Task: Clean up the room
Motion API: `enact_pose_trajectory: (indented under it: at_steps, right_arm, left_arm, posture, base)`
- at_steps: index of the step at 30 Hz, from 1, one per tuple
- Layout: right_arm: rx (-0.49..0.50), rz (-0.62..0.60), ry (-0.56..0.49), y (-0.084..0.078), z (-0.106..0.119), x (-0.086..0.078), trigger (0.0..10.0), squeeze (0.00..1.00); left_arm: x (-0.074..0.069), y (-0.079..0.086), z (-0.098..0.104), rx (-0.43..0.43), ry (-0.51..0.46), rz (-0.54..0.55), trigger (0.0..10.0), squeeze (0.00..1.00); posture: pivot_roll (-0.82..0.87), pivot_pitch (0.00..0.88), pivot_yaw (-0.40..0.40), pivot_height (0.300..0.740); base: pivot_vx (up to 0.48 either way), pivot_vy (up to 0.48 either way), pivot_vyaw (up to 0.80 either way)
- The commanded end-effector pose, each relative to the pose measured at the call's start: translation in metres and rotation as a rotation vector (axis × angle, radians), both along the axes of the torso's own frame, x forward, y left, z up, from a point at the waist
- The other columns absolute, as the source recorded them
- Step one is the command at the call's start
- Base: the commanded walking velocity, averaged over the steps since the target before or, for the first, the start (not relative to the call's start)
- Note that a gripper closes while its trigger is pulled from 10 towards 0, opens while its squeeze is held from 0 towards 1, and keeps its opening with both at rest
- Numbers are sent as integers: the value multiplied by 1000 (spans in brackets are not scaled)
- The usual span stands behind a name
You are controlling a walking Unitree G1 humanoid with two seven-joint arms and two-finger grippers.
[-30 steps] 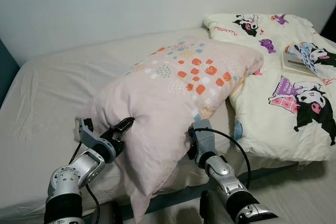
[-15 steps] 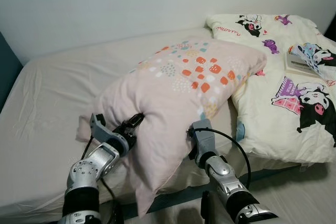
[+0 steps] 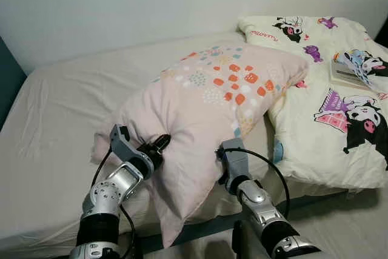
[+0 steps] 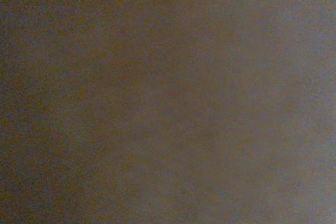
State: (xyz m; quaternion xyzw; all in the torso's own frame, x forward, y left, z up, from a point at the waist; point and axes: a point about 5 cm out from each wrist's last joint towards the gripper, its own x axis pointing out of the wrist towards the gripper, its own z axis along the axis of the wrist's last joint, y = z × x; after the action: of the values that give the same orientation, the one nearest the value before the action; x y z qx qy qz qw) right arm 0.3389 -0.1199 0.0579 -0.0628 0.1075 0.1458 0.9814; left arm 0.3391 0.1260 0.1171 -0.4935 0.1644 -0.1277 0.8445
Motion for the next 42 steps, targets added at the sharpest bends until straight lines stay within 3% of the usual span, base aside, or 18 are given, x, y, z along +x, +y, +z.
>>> enact_pose_trajectory:
  at_steps: [1,4,10,12,15,18,20,24,26,27,28,29,31,34,36,37,41,42]
  right_arm:
    - [-8,27,30,6,-7,-5,10000,0]
    - [110,-39,23,3,-1,-1,10000,0]
    - [138,-106,-39,-9,6,2,10000,0]
    - [118,-123,-68,-16,7,0,10000,0]
    - [116,-128,-75,-19,6,-2,10000,0]
    - [121,-146,-77,-23,3,-5,10000,0]
    - [131,-151,-80,-24,4,-5,10000,0]
    - [295,-192,-128,-27,17,1,10000,0]
    - [295,-192,-128,-27,17,1,10000,0]
    - [365,-192,-157,-27,24,3,10000,0]
    - [447,-189,-173,-26,30,4,10000,1000]
    - [447,-189,-173,-26,30,4,10000,1000]
    - [567,-165,-186,-24,36,6,10000,1000]
    - [589,-146,-186,-23,38,6,10000,1000]
    - [606,-120,-188,-19,40,7,10000,1000]
    - [722,-75,-174,-11,46,8,10000,1000]
    - [912,-26,-148,-6,53,8,10000,1000]
    - [912,-26,-148,-6,53,8,10000,1000]
  left_arm:
    - [-5,-8,-9,-1,29,-30,0,0]
    - [-4,-5,-9,19,25,-17,0,0]
    - [1,11,-10,48,26,83,0,0]
    - [5,34,-9,25,36,184,0,0]
    - [6,42,-9,14,39,217,0,0]
    - [7,76,-3,22,33,329,0,0]
    - [7,85,0,26,22,351,0,0]
    - [-5,123,8,67,-16,416,0,0]
    - [-5,123,8,67,-16,416,0,0]
    - [-14,140,10,86,-28,446,0,0]
    - [-29,160,11,109,-33,481,0,0]
    - [-29,160,11,109,-33,481,0,0]
    - [-51,182,8,153,-26,511,0,0]
    - [-58,184,5,171,-16,507,0,0]
    - [-63,183,1,180,-5,500,0,0]
    - [-69,175,-7,181,4,480,0,0]
    - [-71,164,-10,176,2,439,0,0]
    - [-71,164,-10,176,2,439,0,0]
  posture:
    - [17,139,29,542]
    - [17,136,29,542]
    - [18,133,29,542]
    - [14,130,29,542]
    - [14,130,29,542]
    - [11,129,34,542]
    - [11,129,34,542]
    - [12,138,37,542]
    - [12,138,37,542]
    - [15,139,36,542]
    - [25,143,30,542]
    - [25,143,30,542]
    - [36,145,24,542]
    - [41,147,19,542]
    - [45,150,13,542]
    - [49,151,11,542]
    - [48,150,15,542]
    - [48,150,15,542]
  base:
    - [0,0,0]
    - [0,0,0]
    - [0,0,0]
    - [0,0,0]
    - [0,0,0]
    - [0,0,0]
    - [0,0,0]
    - [0,0,0]
    - [0,0,0]
    - [0,0,0]
    - [0,0,0]
    - [0,0,0]
    - [0,0,0]
    - [0,0,0]
    - [0,0,0]
    - [0,0,0]
    - [0,0,0]
    - [0,0,0]
